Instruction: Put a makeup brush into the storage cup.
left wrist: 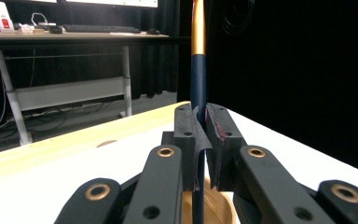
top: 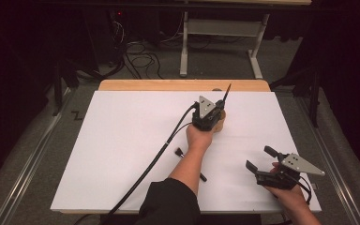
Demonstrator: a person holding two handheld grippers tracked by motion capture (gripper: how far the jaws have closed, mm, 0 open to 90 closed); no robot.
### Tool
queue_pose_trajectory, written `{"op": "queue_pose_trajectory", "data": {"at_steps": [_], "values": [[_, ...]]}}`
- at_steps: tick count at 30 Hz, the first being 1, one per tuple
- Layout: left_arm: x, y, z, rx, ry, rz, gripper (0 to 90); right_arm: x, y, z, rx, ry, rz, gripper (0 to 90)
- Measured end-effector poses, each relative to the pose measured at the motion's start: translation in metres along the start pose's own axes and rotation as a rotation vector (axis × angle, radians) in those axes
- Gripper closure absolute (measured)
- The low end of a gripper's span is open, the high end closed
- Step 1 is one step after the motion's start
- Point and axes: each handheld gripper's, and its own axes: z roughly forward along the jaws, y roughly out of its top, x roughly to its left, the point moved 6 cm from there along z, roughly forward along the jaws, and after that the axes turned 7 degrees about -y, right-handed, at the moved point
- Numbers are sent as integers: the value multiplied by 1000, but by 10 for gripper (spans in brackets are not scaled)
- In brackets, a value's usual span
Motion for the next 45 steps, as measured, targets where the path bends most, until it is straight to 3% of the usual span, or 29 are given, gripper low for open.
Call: {"op": "queue_pose_trajectory", "data": {"at_steps": [14,20,22,26,29,34,38,45], "values": [[1,-8,0,9,5,-2,834,1,0,0,0,4,0,74],[-1,-13,1,46,-5,-22,824,1,0,0,0,4,-1,74],[-1,-13,0,49,-15,-33,800,1,0,-1,1,1,1,74],[-6,-12,-2,50,-32,-17,589,1,0,0,1,4,0,74],[-6,-8,-5,61,-49,-42,581,1,0,0,0,1,0,74],[-6,-2,-13,86,-54,-29,494,1,0,1,2,3,-8,74],[-4,4,-20,94,-73,-49,417,1,1,0,-2,1,-17,75],[0,13,-36,97,-63,-72,290,2,0,1,4,1,-19,75]]}}
